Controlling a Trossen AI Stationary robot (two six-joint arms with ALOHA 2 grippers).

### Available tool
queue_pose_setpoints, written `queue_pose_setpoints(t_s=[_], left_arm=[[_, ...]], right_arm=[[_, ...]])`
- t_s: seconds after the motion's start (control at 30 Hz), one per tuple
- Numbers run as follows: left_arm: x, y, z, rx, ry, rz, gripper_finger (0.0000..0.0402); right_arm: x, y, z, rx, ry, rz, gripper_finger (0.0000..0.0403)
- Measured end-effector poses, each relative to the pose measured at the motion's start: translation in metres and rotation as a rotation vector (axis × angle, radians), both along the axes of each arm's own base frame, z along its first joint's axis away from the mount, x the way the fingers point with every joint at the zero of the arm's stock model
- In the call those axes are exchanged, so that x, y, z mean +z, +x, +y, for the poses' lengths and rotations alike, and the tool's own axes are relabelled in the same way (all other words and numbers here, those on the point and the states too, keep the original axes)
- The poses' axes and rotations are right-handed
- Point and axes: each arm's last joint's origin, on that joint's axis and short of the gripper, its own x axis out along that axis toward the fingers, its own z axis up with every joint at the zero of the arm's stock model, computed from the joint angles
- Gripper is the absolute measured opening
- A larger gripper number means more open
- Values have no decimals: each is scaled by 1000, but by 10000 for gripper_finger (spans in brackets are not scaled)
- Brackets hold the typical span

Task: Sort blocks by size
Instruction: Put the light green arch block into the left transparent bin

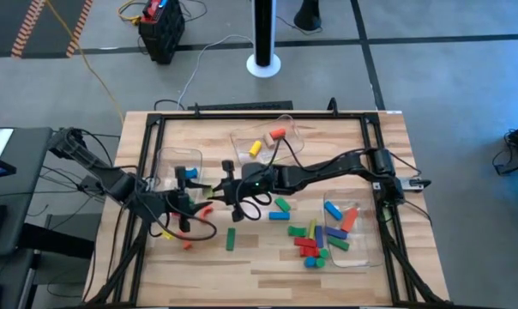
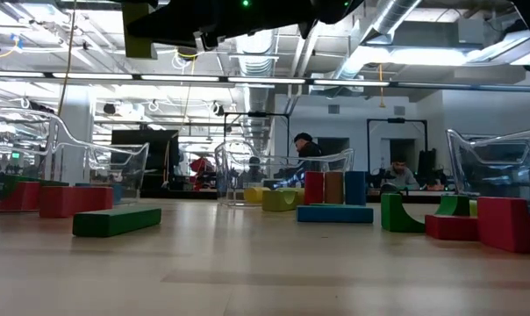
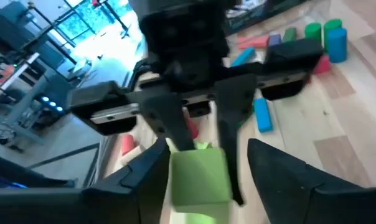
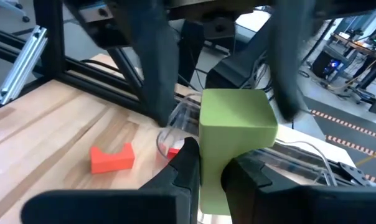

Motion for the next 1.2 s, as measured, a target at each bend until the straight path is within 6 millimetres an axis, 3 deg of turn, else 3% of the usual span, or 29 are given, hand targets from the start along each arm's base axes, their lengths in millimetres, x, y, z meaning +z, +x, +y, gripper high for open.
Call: queue_pose_setpoints(t_s=[0.2,0.5,0.9,1.2], left_arm=[[-1,-2,2,52,-9,-7,236],[-4,-3,3,62,-46,15,235],[-8,-2,2,71,-23,36,136],[-10,1,1,99,28,42,131]], right_arm=[[0,0,0,2,-5,4,80],[0,0,0,2,-7,0,80],[1,0,0,-1,-13,-9,80],[0,0,-1,-15,-18,-1,81]])
